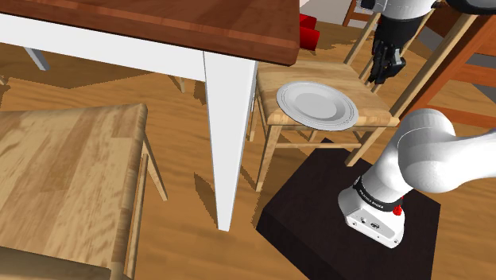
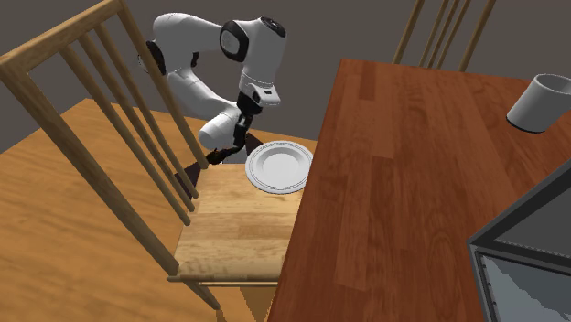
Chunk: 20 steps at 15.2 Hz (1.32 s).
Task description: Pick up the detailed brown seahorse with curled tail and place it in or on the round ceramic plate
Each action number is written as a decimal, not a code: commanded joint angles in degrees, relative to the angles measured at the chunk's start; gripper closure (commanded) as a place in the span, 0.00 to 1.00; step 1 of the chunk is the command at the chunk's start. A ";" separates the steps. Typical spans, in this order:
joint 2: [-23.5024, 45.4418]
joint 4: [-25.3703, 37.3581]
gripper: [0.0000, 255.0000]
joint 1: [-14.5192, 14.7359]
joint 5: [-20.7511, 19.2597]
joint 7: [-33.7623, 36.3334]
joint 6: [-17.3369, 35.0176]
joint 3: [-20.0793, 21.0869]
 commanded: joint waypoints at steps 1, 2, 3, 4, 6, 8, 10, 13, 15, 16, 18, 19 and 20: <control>3.81 1.84 1.00 0.57 2.92 2.85 1.13 2.67; 5.74 2.87 1.00 0.76 3.94 3.98 1.73 3.66; 7.69 3.96 1.00 0.89 4.90 5.09 2.30 4.64; 9.66 5.11 1.00 0.98 5.80 6.15 2.84 5.62; 13.63 7.61 1.00 1.14 7.42 8.27 3.81 7.51; 17.66 10.37 1.00 1.21 8.79 10.32 4.63 9.36; 21.73 13.37 1.00 1.20 9.91 12.34 5.26 11.16; 24.72 14.14 1.00 1.97 10.51 14.55 6.97 12.05; 24.60 12.47 1.00 2.79 10.40 15.23 8.32 11.56; 21.24 13.89 1.00 2.08 8.19 14.79 1.21 11.03; 18.42 10.52 0.00 4.43 7.93 8.64 2.87 9.01; 15.61 7.30 0.00 6.96 7.50 2.63 4.31 6.75; 12.78 4.22 0.00 9.36 6.98 -3.39 5.58 4.43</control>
